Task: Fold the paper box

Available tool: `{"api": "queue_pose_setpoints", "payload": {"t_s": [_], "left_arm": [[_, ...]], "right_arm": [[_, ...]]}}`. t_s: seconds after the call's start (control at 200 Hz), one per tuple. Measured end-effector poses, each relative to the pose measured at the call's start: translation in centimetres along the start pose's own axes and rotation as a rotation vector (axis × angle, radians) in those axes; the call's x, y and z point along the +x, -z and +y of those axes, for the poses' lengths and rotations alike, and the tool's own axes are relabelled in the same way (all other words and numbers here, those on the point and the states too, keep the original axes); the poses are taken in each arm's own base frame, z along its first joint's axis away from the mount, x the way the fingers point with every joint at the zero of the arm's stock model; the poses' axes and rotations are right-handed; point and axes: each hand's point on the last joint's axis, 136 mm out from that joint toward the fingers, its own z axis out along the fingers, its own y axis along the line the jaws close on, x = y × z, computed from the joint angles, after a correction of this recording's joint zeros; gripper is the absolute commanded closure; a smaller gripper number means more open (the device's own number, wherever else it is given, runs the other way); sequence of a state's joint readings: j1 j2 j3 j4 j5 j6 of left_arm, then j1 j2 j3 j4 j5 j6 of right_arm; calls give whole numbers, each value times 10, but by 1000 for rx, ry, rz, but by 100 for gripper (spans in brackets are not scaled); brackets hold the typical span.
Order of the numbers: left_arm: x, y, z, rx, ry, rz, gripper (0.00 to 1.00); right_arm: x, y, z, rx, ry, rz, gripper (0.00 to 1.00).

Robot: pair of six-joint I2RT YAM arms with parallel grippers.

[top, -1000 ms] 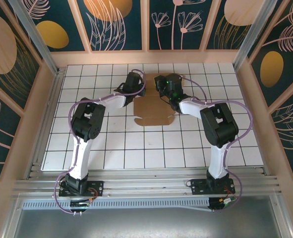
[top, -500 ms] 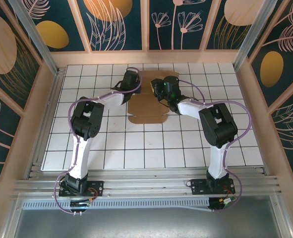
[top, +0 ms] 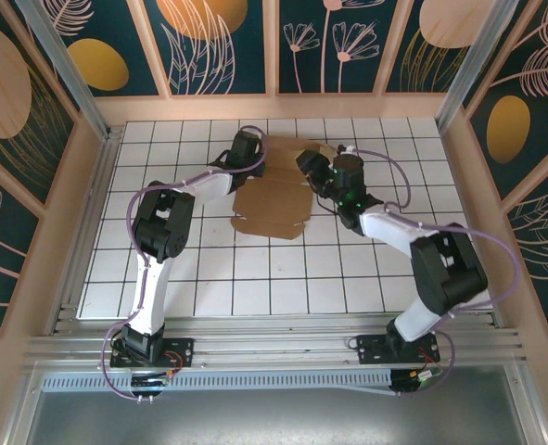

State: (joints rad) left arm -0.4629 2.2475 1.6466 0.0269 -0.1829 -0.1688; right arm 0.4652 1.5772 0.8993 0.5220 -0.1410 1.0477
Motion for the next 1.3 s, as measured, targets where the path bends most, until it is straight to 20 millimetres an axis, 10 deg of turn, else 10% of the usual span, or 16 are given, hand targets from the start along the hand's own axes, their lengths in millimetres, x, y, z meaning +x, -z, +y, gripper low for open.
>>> {"api": "queue_pose_setpoints", "payload": {"t_s": [0.22,0.551,0.771,1.036,1.166,1.301], "left_arm": [[2,0,0,-1,9,10,97],[37,47,9,5,135,114,54],[48,91,3,89,235,128,46],[-46,158,20,239,451,-50,42],[-98,154,45,278,526,-89,38],[-125,126,28,381,504,-33,34]], "right_arm": [[-5,35,-4,33,214,-47,42],[-44,64,-6,116,426,-129,32],[-60,51,12,159,424,-81,34],[-81,-19,36,258,400,61,35],[-75,-54,17,322,378,154,33],[-62,-76,-15,408,349,246,31]]}}
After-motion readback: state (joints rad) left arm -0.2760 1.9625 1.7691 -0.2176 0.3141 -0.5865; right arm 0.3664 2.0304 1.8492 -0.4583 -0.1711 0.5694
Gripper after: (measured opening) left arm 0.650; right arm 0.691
